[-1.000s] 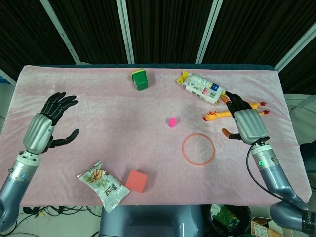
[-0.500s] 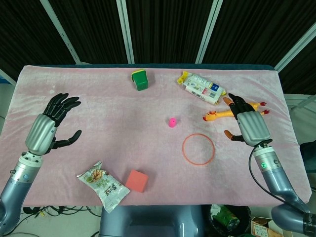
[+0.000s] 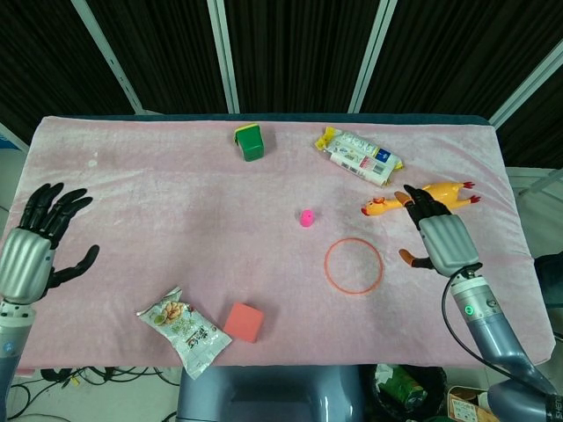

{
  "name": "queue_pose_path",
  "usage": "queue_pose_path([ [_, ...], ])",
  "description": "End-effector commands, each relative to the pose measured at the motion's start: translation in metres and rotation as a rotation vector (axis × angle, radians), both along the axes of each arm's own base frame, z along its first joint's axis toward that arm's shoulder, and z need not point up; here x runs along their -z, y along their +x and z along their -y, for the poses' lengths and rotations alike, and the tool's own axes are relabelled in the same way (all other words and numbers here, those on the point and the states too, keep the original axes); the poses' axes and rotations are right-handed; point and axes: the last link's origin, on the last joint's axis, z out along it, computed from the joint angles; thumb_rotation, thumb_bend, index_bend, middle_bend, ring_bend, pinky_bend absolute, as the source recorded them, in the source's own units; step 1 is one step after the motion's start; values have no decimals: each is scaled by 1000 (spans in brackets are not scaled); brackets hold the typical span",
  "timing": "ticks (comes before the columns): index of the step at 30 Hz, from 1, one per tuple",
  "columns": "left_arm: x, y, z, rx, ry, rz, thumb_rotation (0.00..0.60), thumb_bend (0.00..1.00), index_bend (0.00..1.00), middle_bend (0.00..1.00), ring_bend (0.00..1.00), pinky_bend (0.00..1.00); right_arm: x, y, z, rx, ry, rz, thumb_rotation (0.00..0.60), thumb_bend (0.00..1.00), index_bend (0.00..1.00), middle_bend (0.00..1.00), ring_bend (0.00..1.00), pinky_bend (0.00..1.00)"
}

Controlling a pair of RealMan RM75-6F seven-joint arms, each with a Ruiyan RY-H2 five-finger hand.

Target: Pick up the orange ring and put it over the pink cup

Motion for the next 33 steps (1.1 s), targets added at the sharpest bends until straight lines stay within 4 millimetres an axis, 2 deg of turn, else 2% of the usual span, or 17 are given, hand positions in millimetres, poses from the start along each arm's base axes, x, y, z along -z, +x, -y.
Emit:
queue_pose_path([
  [1,-4,-32,48,-193,62,-39,600,322,168,124,0,0,13,-6,-18,12,37,-21,600,162,77,0,0,178],
  [4,-2,-51,69,-320,54,-50,600,321,172,123,0,0,34,-8,-34,24,99,-8,600,165,128,0,0,178],
  [6,-1,-61,76,-375,42,-80,600,322,173,122,0,0,48,-6,-41,22,141,-3,600,168,157,0,0,178],
  [11,-2,-68,77,-402,34,-86,600,331,175,121,0,0,81,1,-54,2,213,19,600,186,232,0,0,178],
  [18,-3,-73,77,-395,5,-89,600,331,175,121,0,0,120,8,-51,4,268,27,600,221,321,0,0,178],
  [25,-4,-75,75,-398,-1,-79,600,331,175,121,0,0,154,-3,-49,36,309,-26,600,234,395,0,0,178],
  [33,-4,-74,75,-398,0,-77,600,331,176,121,0,0,168,-15,-40,72,272,-33,600,255,485,0,0,178],
])
